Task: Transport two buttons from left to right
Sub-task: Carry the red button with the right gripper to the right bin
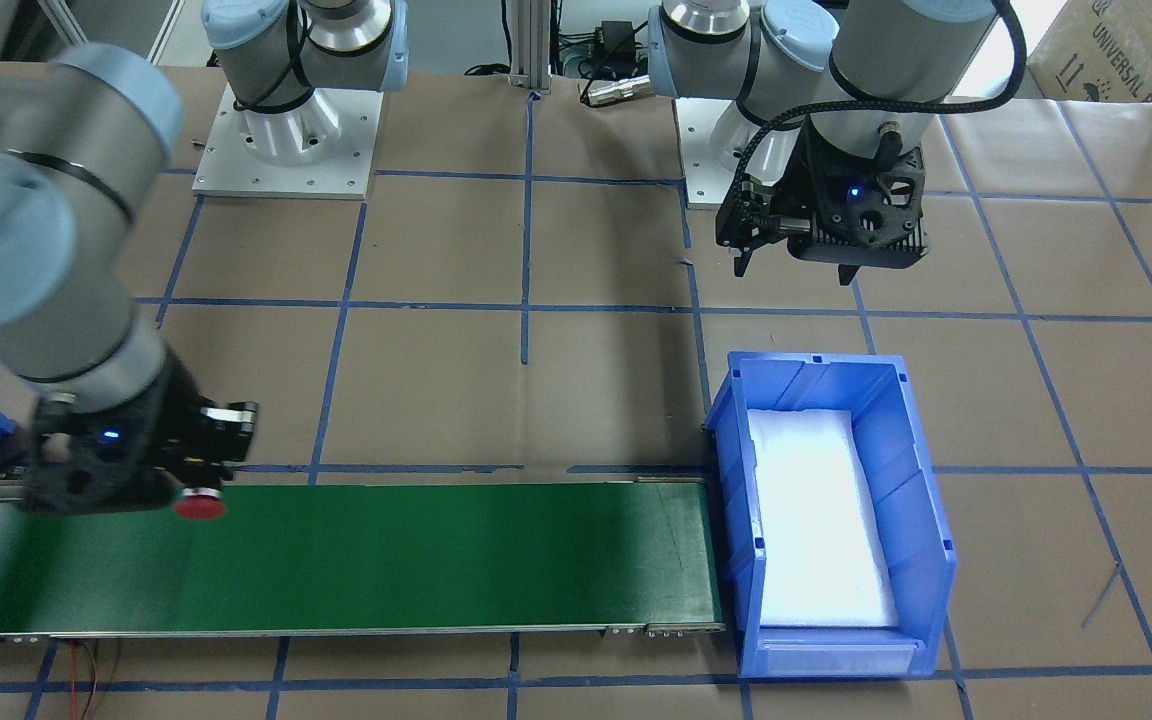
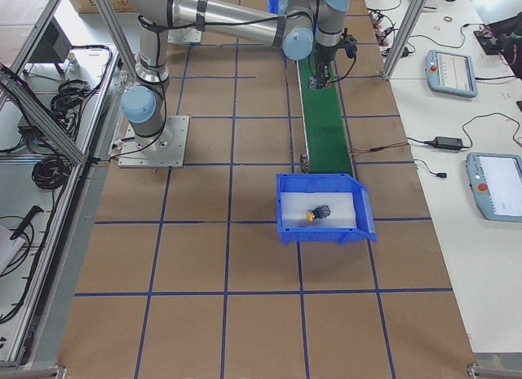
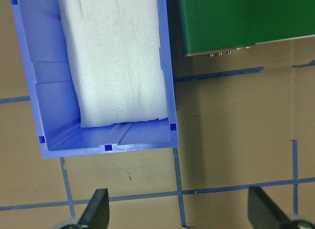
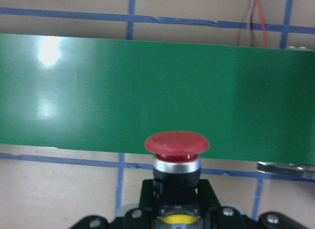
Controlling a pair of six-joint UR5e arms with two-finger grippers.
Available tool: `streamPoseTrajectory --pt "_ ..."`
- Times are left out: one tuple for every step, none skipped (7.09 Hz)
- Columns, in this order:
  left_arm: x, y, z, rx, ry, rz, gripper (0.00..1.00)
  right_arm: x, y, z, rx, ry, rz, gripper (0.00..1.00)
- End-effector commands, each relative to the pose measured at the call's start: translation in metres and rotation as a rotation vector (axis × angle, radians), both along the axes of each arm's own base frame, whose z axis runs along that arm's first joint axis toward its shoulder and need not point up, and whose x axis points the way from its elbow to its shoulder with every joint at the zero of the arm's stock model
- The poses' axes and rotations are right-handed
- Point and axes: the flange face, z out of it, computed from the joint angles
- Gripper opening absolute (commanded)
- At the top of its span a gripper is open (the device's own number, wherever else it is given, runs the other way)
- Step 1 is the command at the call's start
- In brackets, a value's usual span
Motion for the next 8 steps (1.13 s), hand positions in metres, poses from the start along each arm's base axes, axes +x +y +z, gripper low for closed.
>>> streamPoseTrajectory --pt "0.0 0.001 0.0 0.004 0.0 0.0 1.0 -0.154 0.011 0.033 0.0 0.018 0.085 0.11" --pt "0.0 0.002 0.0 0.005 0.0 0.0 1.0 -0.211 0.004 0.035 0.0 0.06 0.134 0.11" --pt "0.0 0.002 0.0 0.009 0.0 0.0 1.0 -0.272 -0.005 0.023 0.003 0.058 0.11 0.12" --pt "0.003 0.001 0.0 0.006 0.0 0.007 1.0 -0.307 -0.015 0.001 0.014 0.043 0.112 0.13" --pt "0.004 0.001 0.0 0.009 0.0 0.007 1.0 -0.317 -0.024 -0.026 0.03 0.028 0.111 0.14" --pt "0.004 0.001 -0.001 0.009 0.0 0.007 1.0 -0.327 -0.038 -0.071 0.032 0.027 0.135 0.19" --pt "0.004 0.001 -0.001 0.009 0.0 0.007 1.0 -0.33 -0.042 -0.093 0.04 0.026 0.143 0.18" --pt "0.003 0.001 0.0 0.006 0.001 0.005 1.0 -0.335 -0.048 -0.115 0.041 0.03 0.15 0.18"
